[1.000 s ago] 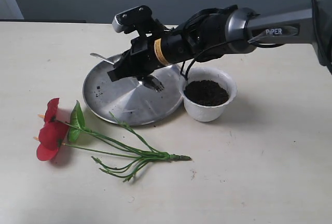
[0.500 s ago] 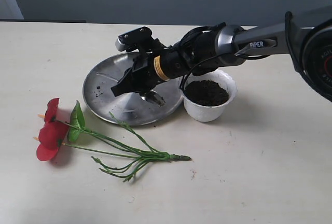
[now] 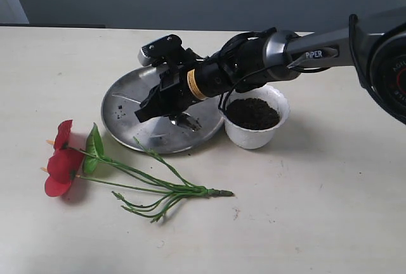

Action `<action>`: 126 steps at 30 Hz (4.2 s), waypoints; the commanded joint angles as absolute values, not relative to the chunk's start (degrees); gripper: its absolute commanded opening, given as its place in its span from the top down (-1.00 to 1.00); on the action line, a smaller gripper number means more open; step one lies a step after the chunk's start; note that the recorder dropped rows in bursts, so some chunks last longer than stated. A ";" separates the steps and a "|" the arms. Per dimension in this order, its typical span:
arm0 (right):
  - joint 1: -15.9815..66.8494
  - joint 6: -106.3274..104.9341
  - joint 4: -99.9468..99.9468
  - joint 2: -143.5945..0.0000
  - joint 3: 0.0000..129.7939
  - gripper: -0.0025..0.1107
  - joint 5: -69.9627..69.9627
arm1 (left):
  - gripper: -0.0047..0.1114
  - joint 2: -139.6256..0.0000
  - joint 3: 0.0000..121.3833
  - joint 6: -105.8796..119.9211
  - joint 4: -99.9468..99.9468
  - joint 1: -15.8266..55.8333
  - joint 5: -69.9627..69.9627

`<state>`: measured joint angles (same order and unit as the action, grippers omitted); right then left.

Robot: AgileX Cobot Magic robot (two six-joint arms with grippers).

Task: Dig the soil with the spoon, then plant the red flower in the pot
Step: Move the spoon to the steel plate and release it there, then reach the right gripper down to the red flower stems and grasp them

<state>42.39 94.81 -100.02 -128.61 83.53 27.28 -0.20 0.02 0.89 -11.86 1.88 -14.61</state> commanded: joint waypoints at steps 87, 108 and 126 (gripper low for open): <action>64.15 -32.81 -3.55 -100.21 70.06 0.97 -33.02 | 0.91 0.00 0.00 0.62 -11.67 1.85 -13.96; 63.36 -46.41 16.45 -117.25 86.00 0.12 -43.01 | 0.91 0.00 0.00 0.62 -11.67 1.85 -13.96; 63.36 -33.17 6.06 -129.51 103.63 0.12 -61.01 | 0.91 0.00 0.00 0.62 -11.67 1.85 -13.96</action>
